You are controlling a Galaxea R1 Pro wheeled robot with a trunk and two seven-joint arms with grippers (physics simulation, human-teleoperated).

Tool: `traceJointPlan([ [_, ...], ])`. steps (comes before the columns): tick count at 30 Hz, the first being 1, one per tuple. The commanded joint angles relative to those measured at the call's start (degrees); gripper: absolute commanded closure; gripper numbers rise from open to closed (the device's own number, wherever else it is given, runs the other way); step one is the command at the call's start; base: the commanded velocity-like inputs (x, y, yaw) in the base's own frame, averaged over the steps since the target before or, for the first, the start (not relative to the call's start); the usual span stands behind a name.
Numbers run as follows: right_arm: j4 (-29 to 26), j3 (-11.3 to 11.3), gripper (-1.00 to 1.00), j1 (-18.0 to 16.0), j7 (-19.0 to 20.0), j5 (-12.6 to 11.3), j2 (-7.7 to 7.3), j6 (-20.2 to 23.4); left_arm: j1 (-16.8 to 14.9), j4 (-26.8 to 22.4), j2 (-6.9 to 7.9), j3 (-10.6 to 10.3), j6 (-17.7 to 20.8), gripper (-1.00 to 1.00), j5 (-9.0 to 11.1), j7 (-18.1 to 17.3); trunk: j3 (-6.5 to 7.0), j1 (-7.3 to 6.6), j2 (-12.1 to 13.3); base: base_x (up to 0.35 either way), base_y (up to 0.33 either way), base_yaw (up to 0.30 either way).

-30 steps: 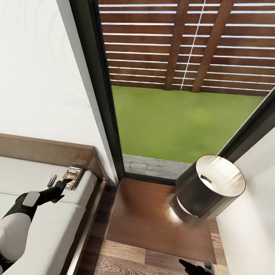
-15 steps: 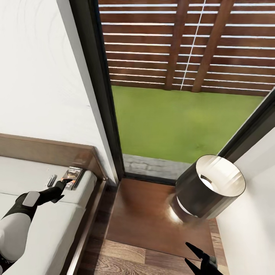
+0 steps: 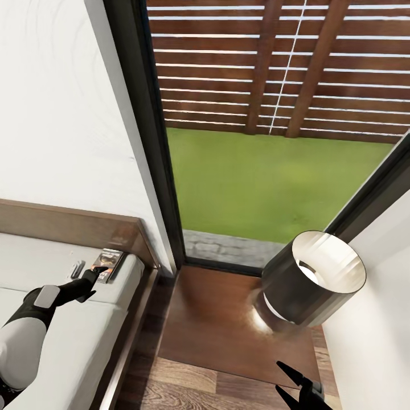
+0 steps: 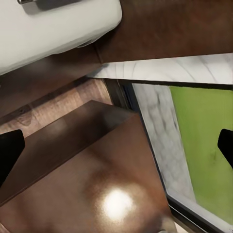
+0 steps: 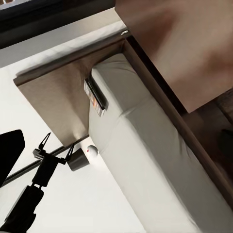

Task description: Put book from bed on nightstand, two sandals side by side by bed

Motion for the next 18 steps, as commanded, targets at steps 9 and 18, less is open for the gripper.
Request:
traceJointPlan([
  [9,-0.05,-0.47,-1.00,-0.04,0.24,0.55,0.01,0.50,-0.08,-0.02,-0.03,0.46,0.40,-1.00,-0.04,-0.19,-0.09,0.03,-0.10,0.000,0.000,0.000],
  [18,-0.21,-0.09,-1.00,-0.04,0.51,1.79,0.04,0.46,-0.07,0.02,-0.12,0.46,0.40,-1.00,-0.03,-0.17,-0.09,0.03,-0.10,0.000,0.000,0.000],
])
